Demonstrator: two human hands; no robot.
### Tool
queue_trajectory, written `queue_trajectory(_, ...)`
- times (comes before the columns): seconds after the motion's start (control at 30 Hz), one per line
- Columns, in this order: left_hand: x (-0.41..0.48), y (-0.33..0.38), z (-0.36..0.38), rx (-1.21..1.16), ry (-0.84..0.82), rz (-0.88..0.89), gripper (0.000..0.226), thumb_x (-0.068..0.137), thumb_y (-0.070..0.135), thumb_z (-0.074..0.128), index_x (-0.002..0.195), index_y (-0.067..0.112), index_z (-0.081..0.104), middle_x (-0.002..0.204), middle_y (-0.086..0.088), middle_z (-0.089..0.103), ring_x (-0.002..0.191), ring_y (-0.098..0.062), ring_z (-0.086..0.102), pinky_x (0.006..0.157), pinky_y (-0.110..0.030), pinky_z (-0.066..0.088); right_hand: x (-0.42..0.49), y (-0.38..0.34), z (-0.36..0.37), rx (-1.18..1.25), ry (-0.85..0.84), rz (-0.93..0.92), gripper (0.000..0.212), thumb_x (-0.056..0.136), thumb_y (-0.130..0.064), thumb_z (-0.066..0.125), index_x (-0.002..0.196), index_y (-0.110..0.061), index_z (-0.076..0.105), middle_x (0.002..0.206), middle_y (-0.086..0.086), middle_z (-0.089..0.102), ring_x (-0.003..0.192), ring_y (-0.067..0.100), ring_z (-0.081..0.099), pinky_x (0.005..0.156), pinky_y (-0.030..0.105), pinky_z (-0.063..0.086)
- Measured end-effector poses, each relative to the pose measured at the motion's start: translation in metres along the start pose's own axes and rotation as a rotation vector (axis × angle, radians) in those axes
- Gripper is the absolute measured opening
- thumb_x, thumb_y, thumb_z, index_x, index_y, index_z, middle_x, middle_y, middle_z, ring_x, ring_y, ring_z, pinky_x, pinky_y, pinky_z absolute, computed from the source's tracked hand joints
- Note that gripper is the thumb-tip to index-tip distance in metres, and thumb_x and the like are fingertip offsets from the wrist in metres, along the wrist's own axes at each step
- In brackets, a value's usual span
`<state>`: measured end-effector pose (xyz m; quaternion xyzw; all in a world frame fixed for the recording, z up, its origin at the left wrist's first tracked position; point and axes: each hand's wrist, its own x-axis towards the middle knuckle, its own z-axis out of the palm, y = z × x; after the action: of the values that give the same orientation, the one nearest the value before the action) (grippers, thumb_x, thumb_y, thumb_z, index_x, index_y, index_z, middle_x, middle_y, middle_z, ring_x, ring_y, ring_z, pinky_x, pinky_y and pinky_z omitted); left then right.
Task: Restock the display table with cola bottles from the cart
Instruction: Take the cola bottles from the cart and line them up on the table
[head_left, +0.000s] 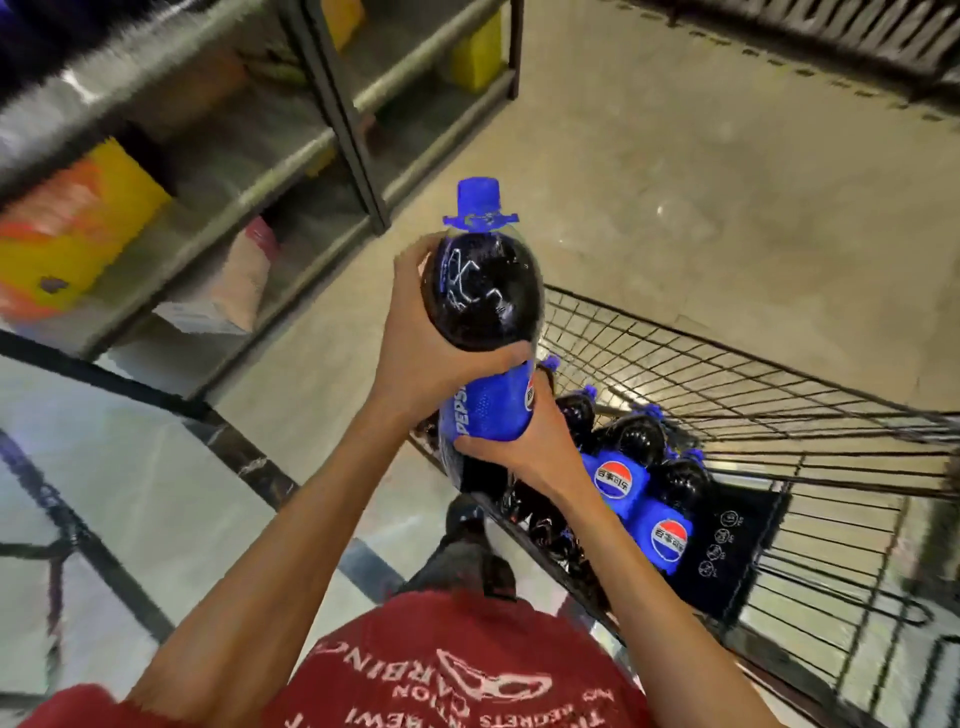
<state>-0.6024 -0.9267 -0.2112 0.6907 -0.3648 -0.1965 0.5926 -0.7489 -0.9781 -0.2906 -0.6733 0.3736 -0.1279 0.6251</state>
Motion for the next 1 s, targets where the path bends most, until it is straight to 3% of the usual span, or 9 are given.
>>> queue_trajectory(0.1,-0.006,0.022,-0.033,-0.024,0.087,0.02,0.105,0.052,0.016,0.096,0.138,0.008,0.036,0.134,0.004,0.052,0.123,-0.006,0.057,0.101,-0.021,0.045,-0.003,-0.028,0.018,-0.008,-0.06,-0.085,0.095,0.052,-0.046,0.094,0.132,-0.039,0.043,0.124,-0.017,0.063,0.113,0.004,0.063,0.097,0.036,0.055)
queue_trajectory(0.17,-0.008,0.036,-0.055,-0.025,0.136,0.048,0.104,0.051,0.021,0.095,0.135,0.008,0.036,0.13,0.009,0.052,0.12,0.003,0.056,0.099,-0.016,0.044,-0.003,-0.043,0.03,-0.027,-0.088,-0.134,0.094,0.055,-0.044,0.094,0.134,-0.039,0.043,0.125,-0.016,0.062,0.115,0.006,0.062,0.097,0.037,0.054)
queue_trajectory(0.27,-0.011,0.052,-0.088,-0.008,0.221,0.079,0.102,0.051,0.011,0.093,0.134,0.004,0.036,0.128,0.01,0.05,0.114,0.014,0.053,0.096,-0.009,0.042,0.0,-0.063,0.051,-0.068,-0.14,-0.187,0.1,0.056,-0.043,0.096,0.14,-0.035,0.041,0.128,-0.014,0.06,0.117,0.005,0.06,0.099,0.037,0.054)
queue_trajectory(0.43,-0.014,0.068,-0.158,0.047,0.306,0.112,0.107,0.052,0.022,0.097,0.139,0.015,0.036,0.135,0.013,0.049,0.124,0.001,0.054,0.104,-0.026,0.048,0.012,-0.106,0.102,-0.098,-0.197,-0.257,0.091,0.054,-0.036,0.098,0.13,-0.036,0.048,0.116,-0.017,0.066,0.104,0.002,0.065,0.085,0.03,0.057)
queue_trajectory(0.53,-0.013,0.075,-0.202,0.056,0.36,0.136,0.108,0.051,0.035,0.093,0.141,0.015,0.036,0.135,0.013,0.05,0.123,0.002,0.054,0.101,-0.021,0.047,0.017,-0.13,0.142,-0.092,-0.207,-0.312,0.087,0.056,-0.032,0.1,0.126,-0.032,0.049,0.113,-0.017,0.066,0.099,-0.004,0.064,0.076,0.016,0.053)
queue_trajectory(0.63,-0.008,0.076,-0.25,0.047,0.401,0.16,0.108,0.05,0.028,0.097,0.139,0.012,0.038,0.136,0.003,0.051,0.122,0.001,0.054,0.099,-0.016,0.045,0.024,-0.157,0.184,-0.086,-0.247,-0.36,0.084,0.06,-0.023,0.099,0.127,-0.029,0.048,0.112,-0.02,0.063,0.097,-0.011,0.061,0.072,0.008,0.048)
queue_trajectory(0.77,0.002,0.075,-0.314,0.076,0.433,0.184,0.103,0.052,0.021,0.096,0.136,0.016,0.039,0.133,0.007,0.053,0.12,0.005,0.055,0.096,-0.01,0.042,0.034,-0.189,0.24,-0.066,-0.308,-0.405,0.083,0.064,-0.023,0.097,0.129,-0.031,0.045,0.115,-0.02,0.061,0.101,-0.01,0.06,0.073,0.009,0.05)
queue_trajectory(0.9,0.009,0.069,-0.371,0.101,0.433,0.195,0.104,0.051,0.036,0.094,0.137,0.019,0.038,0.135,0.007,0.053,0.125,-0.001,0.054,0.101,-0.015,0.043,0.048,-0.211,0.297,-0.045,-0.329,-0.44,0.091,0.064,-0.027,0.097,0.136,-0.031,0.043,0.12,-0.019,0.062,0.106,-0.006,0.061,0.077,0.014,0.054)
queue_trajectory(1.0,0.014,0.06,-0.409,0.113,0.447,0.186,0.104,0.051,0.036,0.095,0.137,0.02,0.038,0.136,0.005,0.053,0.125,-0.005,0.055,0.104,-0.021,0.044,0.058,-0.219,0.336,-0.032,-0.33,-0.441,0.093,0.062,-0.034,0.097,0.138,-0.034,0.043,0.123,-0.019,0.061,0.111,-0.002,0.062,0.081,0.018,0.057)
